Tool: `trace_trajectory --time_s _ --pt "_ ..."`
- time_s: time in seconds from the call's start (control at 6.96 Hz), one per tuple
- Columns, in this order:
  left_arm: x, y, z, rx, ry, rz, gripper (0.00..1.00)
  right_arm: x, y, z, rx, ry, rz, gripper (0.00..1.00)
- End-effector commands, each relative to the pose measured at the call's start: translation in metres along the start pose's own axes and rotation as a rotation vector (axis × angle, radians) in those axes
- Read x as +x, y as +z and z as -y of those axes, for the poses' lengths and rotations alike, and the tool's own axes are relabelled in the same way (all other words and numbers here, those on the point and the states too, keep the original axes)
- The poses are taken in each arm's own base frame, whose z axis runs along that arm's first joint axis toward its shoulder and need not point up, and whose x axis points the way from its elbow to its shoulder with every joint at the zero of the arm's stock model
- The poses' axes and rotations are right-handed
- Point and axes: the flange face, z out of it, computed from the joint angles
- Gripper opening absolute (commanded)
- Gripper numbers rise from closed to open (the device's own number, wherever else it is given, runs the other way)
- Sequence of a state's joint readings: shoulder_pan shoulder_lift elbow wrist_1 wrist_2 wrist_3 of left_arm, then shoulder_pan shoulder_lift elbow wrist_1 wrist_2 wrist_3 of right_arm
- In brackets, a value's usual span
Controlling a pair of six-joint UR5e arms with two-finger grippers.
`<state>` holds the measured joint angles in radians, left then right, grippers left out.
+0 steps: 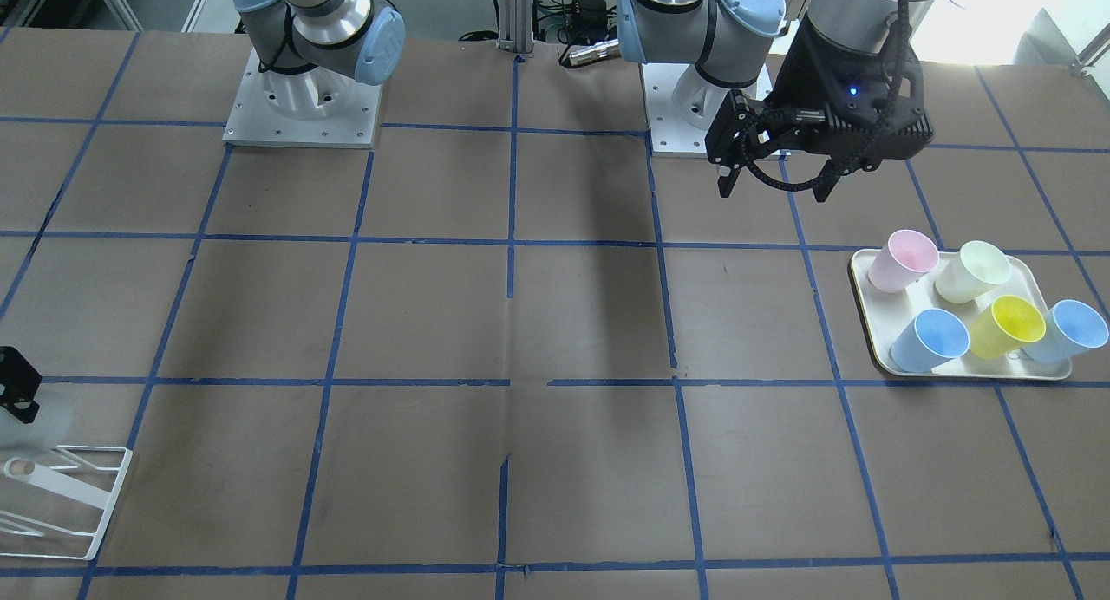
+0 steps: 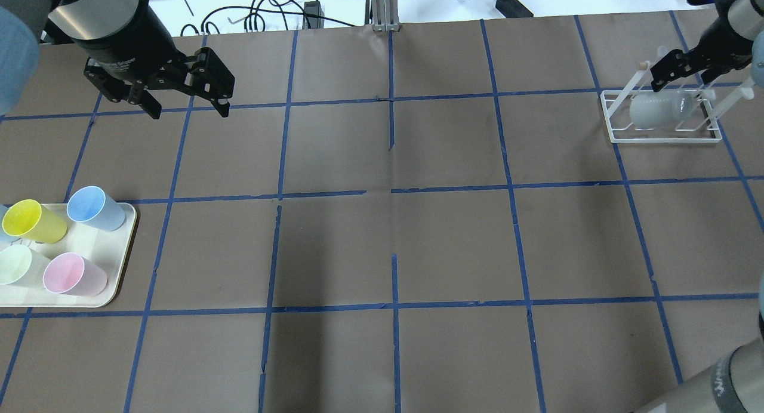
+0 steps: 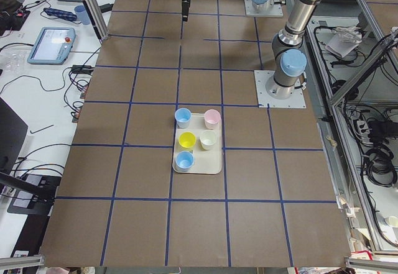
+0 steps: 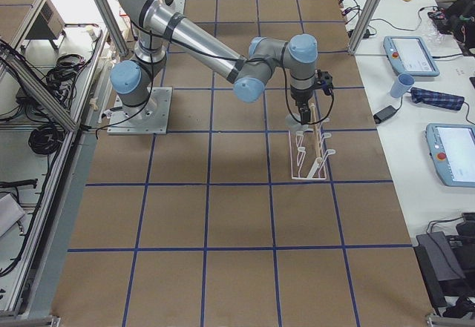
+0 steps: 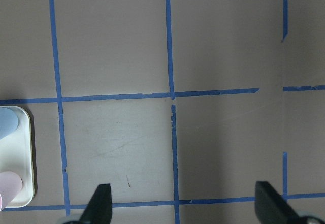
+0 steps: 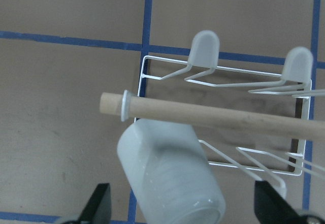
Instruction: Transfer IKEA cup to right arm and place on rack
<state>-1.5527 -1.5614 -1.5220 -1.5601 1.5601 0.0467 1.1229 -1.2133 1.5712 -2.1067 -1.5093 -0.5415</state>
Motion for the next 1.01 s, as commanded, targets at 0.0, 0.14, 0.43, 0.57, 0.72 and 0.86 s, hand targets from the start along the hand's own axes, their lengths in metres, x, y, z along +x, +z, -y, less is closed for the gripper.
trace_trajectory --time_s 0.0,0.14,0.43,0.57,0.72,0.86 --pt "0.0 0.0 0.002 0.003 -0.001 -0.003 1.0 -0.008 -0.027 -0.011 -0.035 0.007 0.019 1.0" --pt "0.0 0.0 0.002 0.003 -0.001 -0.006 1.0 -0.017 -0.047 -0.019 -0.06 0.01 0.036 1.0" --pt "0.0 0.0 0.002 0.004 0.001 -0.006 1.0 -0.041 -0.102 -0.046 -0.1 0.032 0.059 1.0" --pt "0.0 0.0 0.002 0.004 0.001 -0.006 1.0 -0.054 -0.131 -0.061 -0.11 0.063 0.065 1.0" --pt "0.0 0.0 0.002 0.004 0.002 -0.006 1.0 -0.074 -0.152 -0.073 -0.127 0.067 0.072 1.0" --pt "0.0 -0.001 0.002 0.005 0.001 -0.006 1.0 -0.1 -0.166 -0.075 -0.128 0.065 0.069 1.0"
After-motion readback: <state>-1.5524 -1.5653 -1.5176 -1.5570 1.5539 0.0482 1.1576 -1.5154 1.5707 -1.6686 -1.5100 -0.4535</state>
